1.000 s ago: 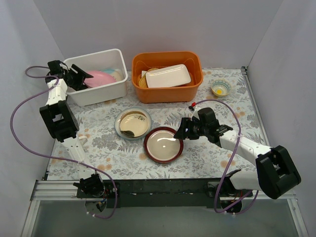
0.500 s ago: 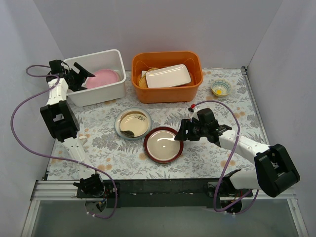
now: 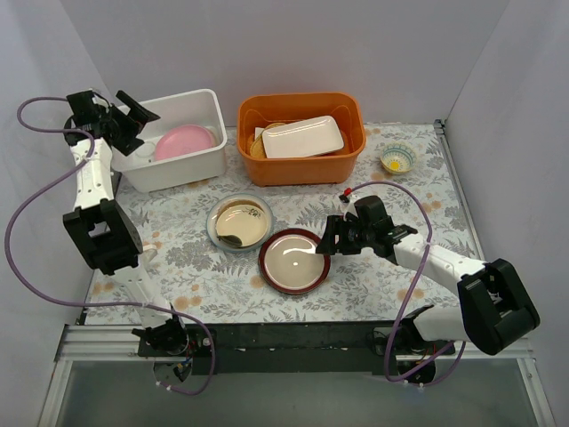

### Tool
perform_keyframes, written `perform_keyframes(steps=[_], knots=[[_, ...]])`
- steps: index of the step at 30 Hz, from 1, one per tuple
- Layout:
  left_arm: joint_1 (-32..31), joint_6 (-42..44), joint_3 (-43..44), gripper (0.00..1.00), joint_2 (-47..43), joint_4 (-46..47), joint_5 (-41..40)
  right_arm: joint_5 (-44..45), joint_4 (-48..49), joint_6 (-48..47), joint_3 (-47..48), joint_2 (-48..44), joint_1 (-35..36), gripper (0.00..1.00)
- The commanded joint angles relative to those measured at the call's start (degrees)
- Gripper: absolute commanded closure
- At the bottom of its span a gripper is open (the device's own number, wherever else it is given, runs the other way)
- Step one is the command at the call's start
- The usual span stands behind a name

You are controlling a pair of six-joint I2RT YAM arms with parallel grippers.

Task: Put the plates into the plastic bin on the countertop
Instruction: Pick up the plate at the center of the board.

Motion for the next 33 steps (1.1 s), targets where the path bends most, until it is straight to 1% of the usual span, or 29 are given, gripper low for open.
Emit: perform_keyframes(steps=[1,4,8,12,13,14,16,19,24,29,31,33], knots=[[-1.88,0.04,-1.7,0.02,-7.13,0.79,3.39,0.91,-0.1,-1.29,0.09,0.86,0.15,0.3],[-3.55,0.22,-3.01,0.02,-10.11,1.05,4.36,1.43,-0.19,-1.38,-0.44,1.39,0.15,0.31],[-5.74,0.57,-5.82,0.02,-13.8,0.96,5.86,3.72,0.69,-1.12,-2.37,1.04,0.15,0.35],[-8.38,1.01,-9.6,0.02,-18.89,0.0,6.74,2.06,3.68,0.2,-4.65,1.13,0.06,0.4],[-8.65,0.57,-12.04,0.02,-20.13,0.08,7.35,0.75,3.77,0.73,-5.0,1.48,0.06,0.41],[-8.91,0.31,-13.37,0.02,-21.1,0.35,8.05,0.56,5.94,0.82,-5.36,1.74,0.06,0.44],[-9.7,-0.05,-15.92,0.02,-24.44,1.05,8.23,-0.4,6.84,1.26,-5.71,2.09,0.06,0.44],[-10.41,-0.66,-20.67,0.02,-28.56,1.66,9.37,-1.2,8.95,1.78,-7.2,1.83,0.06,0.48],[-11.28,-3.21,-30.25,0.02,-34.72,4.04,12.54,-2.78,12.2,3.1,-9.31,2.44,0.06,0.53],[-13.04,-4.44,-37.11,0.02,-42.18,5.44,12.98,-3.57,15.28,4.68,-11.24,3.94,0.06,0.61],[-13.57,-4.7,-40.27,0.02,-43.95,5.62,14.03,-3.23,15.9,5.21,-11.69,4.99,0.06,0.67],[-14.36,-5.41,-42.29,0.02,-46.32,6.23,14.56,-2.87,16.07,5.21,-11.86,5.69,0.06,0.69]])
